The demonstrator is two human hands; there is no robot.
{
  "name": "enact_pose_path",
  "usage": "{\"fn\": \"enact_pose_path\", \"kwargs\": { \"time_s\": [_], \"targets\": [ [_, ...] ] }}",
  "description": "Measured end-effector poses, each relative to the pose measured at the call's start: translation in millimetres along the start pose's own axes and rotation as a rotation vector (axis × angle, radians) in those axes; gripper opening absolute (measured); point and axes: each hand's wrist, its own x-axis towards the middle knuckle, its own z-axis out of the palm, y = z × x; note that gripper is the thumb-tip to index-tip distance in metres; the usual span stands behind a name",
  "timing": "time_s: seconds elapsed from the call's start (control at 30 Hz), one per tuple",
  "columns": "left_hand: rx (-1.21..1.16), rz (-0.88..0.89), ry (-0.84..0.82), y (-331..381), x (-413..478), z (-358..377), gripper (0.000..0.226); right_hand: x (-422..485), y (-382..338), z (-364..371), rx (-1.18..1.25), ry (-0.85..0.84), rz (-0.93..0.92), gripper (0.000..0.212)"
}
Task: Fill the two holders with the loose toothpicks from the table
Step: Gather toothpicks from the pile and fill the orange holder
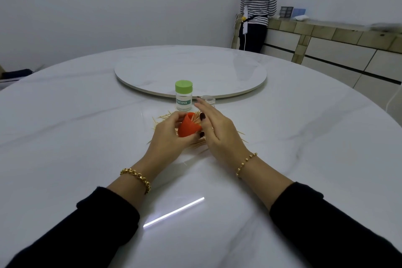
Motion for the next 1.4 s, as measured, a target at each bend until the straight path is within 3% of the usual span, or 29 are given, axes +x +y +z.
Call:
{"fn": "enact_pose_path", "kwargs": {
  "time_s": [0.17, 0.27, 0.47, 0.67, 0.77, 0.83, 0.97, 1.23, 1.4],
  "targets": [
    [0.004, -0.001, 0.003, 0, 0, -3, 0.042, -3, -10, 1, 0.02, 0.032, -0.124, 0.049],
    [0.003, -0.008, 0.004, -1, 1, -2, 0.046, -1, -5, 1, 0.021, 0.077, -0.066, 0.051],
    [0.041, -0.006, -0.012, -4, 1, -4, 0.043, -1, 6, 8, -0.082, -0.169, 0.089, 0.054],
    [0.056, -0.027, 0.006, -8, 2, -17, 0.045, 7, 8, 7, -0.022, -0.078, 0.09, 0.05],
    [0.099, -0.055, 0.022, -17, 4, -31, 0.052, 17, 24, 7, -0.132, -0.061, 0.191, 0.042],
    [0.121, -0.071, 0.045, -22, 6, -41, 0.056, 22, 35, 5, -0.278, -0.145, 0.244, 0.038],
    [0.125, -0.088, 0.083, -28, 9, -52, 0.056, 29, 42, 6, -0.41, -0.243, 0.221, 0.032],
    [0.131, -0.081, 0.081, -28, 10, -50, 0.057, 40, 38, 19, -0.501, -0.161, 0.136, 0.021],
    [0.129, -0.088, 0.067, -26, 9, -48, 0.057, 46, 31, 22, -0.503, -0.118, 0.202, 0.021]
  ]
}}
